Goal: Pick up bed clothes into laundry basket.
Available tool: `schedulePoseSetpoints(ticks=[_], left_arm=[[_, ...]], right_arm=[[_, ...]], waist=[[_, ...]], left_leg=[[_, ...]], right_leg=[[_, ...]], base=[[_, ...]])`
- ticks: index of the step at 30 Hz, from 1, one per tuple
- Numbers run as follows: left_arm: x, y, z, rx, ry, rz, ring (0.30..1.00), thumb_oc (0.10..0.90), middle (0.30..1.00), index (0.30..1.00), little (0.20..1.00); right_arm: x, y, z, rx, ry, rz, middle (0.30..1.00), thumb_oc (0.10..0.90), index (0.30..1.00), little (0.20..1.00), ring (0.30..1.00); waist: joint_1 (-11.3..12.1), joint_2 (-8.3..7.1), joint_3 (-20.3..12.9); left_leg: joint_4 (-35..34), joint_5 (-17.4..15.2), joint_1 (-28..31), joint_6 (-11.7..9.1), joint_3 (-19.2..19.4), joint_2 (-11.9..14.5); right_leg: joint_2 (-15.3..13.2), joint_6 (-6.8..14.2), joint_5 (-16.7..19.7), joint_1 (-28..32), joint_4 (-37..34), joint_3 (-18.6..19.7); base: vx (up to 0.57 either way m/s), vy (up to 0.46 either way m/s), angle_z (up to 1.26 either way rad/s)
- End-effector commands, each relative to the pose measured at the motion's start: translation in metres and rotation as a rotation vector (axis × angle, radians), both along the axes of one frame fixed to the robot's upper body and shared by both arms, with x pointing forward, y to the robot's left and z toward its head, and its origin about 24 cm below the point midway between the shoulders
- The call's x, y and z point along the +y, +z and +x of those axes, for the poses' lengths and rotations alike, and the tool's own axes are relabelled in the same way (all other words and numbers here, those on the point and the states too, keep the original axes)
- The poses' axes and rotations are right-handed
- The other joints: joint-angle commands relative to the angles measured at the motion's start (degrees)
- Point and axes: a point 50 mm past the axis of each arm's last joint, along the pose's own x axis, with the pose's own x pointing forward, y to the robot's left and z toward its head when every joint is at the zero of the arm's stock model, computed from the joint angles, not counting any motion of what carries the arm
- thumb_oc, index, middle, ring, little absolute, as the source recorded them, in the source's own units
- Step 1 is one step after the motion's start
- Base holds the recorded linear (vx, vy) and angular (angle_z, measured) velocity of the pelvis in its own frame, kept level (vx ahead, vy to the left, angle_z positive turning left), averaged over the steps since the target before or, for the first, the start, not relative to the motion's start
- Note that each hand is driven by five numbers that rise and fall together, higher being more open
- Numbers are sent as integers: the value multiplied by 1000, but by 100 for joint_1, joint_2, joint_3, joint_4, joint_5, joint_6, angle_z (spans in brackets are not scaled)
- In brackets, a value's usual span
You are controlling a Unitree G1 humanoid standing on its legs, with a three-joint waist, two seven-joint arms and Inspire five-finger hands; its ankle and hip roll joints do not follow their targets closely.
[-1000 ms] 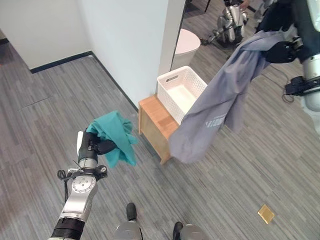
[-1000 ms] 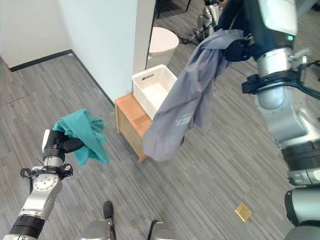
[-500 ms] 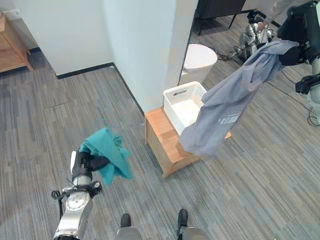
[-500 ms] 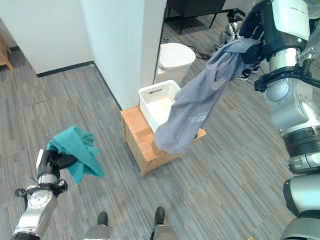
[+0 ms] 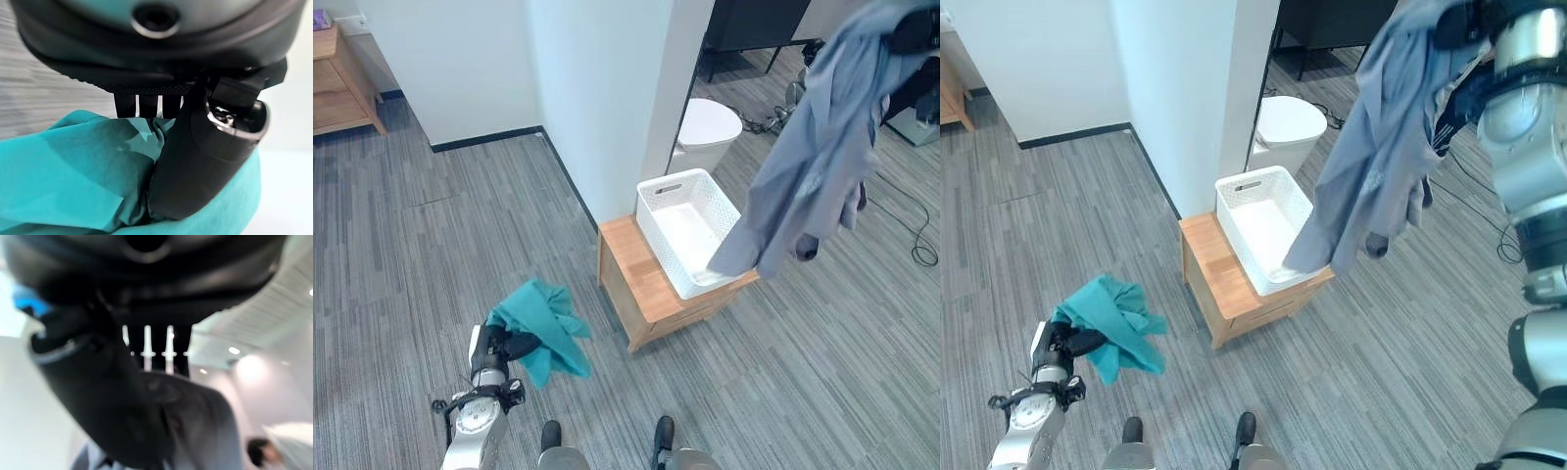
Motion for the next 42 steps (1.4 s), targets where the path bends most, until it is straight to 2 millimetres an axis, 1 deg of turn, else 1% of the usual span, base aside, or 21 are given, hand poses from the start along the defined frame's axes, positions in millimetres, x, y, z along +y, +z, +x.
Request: schedulePoseSetpoints(ticks=[1,3,6,9,10,11,15,17,21,22,23,25,26,27,30,32,33,35,37,39,42], left_arm=[[7,39,22,-189,-81,77,300,400,300,300,300],[7,38,21,-180,-86,72,300,400,300,300,300],[9,39,23,-184,-83,74,300,400,300,300,300],[11,36,23,-166,-80,70,300,400,300,300,300],[11,35,22,-162,-93,71,300,400,300,300,300],[11,35,22,-162,-93,72,300,400,300,300,300],[9,29,15,-132,-123,69,300,400,300,300,300],[13,27,11,-121,-109,74,300,400,300,300,300],[15,20,4,-93,-79,54,300,400,300,300,300],[16,19,4,-92,-72,50,300,400,300,300,300],[15,17,1,-80,-69,32,300,400,300,300,300],[13,15,1,-70,-83,25,300,400,300,300,300],[12,14,1,-59,-96,27,300,400,300,300,300],[10,12,1,-43,-121,38,300,400,300,300,300],[7,10,1,-30,-132,44,300,400,300,300,300],[7,11,3,-30,-148,60,300,400,300,300,300],[7,12,3,-30,-158,64,300,400,300,300,300],[7,11,0,-20,-155,59,300,400,300,300,300],[7,7,-1,13,-175,78,300,400,300,300,300],[9,8,1,23,-195,98,300,400,300,300,300],[11,11,6,22,-211,132,300,400,300,300,300]], right_arm=[[2,74,-45,-317,5,4,300,400,300,300,300],[-1,76,-44,-304,-8,6,300,400,300,300,300],[-14,75,-44,-281,-31,48,300,400,300,300,300],[-20,70,-43,-247,-38,59,300,400,300,300,300],[-24,64,-39,-217,-37,77,300,400,300,300,300],[-24,64,-39,-217,-37,78,300,400,300,300,300],[-36,56,-32,-179,-68,127,300,400,300,300,300],[-37,59,-35,-218,-55,150,300,400,300,300,300],[-30,67,-44,-297,-4,153,300,400,300,300,300],[-28,69,-47,-317,6,149,300,400,300,300,300],[-25,71,-53,-342,26,132,300,400,300,300,300],[-24,75,-57,-358,34,129,300,400,300,300,300],[-21,79,-60,-380,50,128,300,400,300,300,300],[-11,84,-65,-401,99,115,300,400,300,300,300],[-8,84,-70,-427,145,123,300,400,300,300,300],[-10,84,-77,-452,160,123,300,400,300,300,300],[-10,82,-78,-446,169,115,300,400,300,300,300],[-12,75,-73,-420,155,115,300,400,300,300,300],[-26,67,-76,-384,85,90,300,400,300,300,300],[-36,55,-71,-331,41,94,300,400,300,300,300],[-44,45,-69,-287,13,104,300,400,300,300,300]], waist=[[146,-398,-650],[160,-375,-640],[164,-281,-561],[140,-235,-506],[136,-131,-429],[134,-132,-430],[163,103,-221],[193,217,-150],[251,287,-72],[251,277,-5],[212,184,86],[229,132,99],[241,71,121],[267,5,84],[254,1,14],[255,-41,-50],[313,-122,-92],[326,-160,-149],[192,-360,-313],[87,-461,-313],[-136,-506,-187]], left_leg=[[68,-249,155,-159,80,200],[53,-120,117,-226,44,284],[23,359,-104,-458,-54,460],[16,447,-212,-519,-32,526],[14,566,-269,-580,-20,571],[12,570,-270,-582,-25,575],[2,711,-416,-640,69,604],[2,806,-524,-640,47,583],[141,810,-595,-596,-4,528],[433,773,-716,-548,26,502],[1080,537,-945,-401,417,528],[1332,441,-1084,-306,515,476],[1456,235,-1174,-224,565,336],[1334,-71,-1347,-32,675,-55],[1053,83,-1532,31,951,-210],[786,382,-1726,-20,1349,-78],[651,466,-1687,-40,1462,-62],[423,409,-1490,31,1535,-102],[172,357,-1132,198,1691,-220],[98,132,-865,331,1831,-246],[51,-88,-569,489,1883,-307]], right_leg=[[-133,161,-1126,417,34,-188],[-60,114,-1187,437,34,-245],[53,83,-1264,411,34,-447],[75,60,-1307,386,34,-556],[91,47,-1338,369,34,-629],[95,45,-1337,369,34,-633],[16,88,-1344,275,34,-783],[-13,108,-1359,188,34,-810],[10,64,-1436,174,34,-782],[-10,35,-1437,195,34,-814],[-119,-48,-1523,289,34,-958],[-147,-70,-1514,317,34,-1005],[-155,-85,-1556,383,34,-1005],[-126,-53,-1579,446,34,-971],[-39,-4,-1589,500,34,-948],[46,16,-1719,639,34,-933],[62,0,-1808,733,34,-876],[108,-17,-1801,818,34,-880],[142,-14,-1782,1017,270,-868],[82,167,-1801,719,1154,-885],[-241,765,-1308,-116,2684,-734]], base=[[57,-134,10],[31,-116,13],[-5,-109,25],[-3,-95,24],[4,-69,16],[-12,-44,11],[-43,9,6],[0,-5,10],[22,-43,5],[-11,-132,1],[-11,-141,6],[4,-95,33],[110,-87,48],[128,-90,40],[132,-3,25],[191,41,-8],[216,21,-8],[200,25,-29],[240,50,-11],[121,60,9],[57,68,-13]])
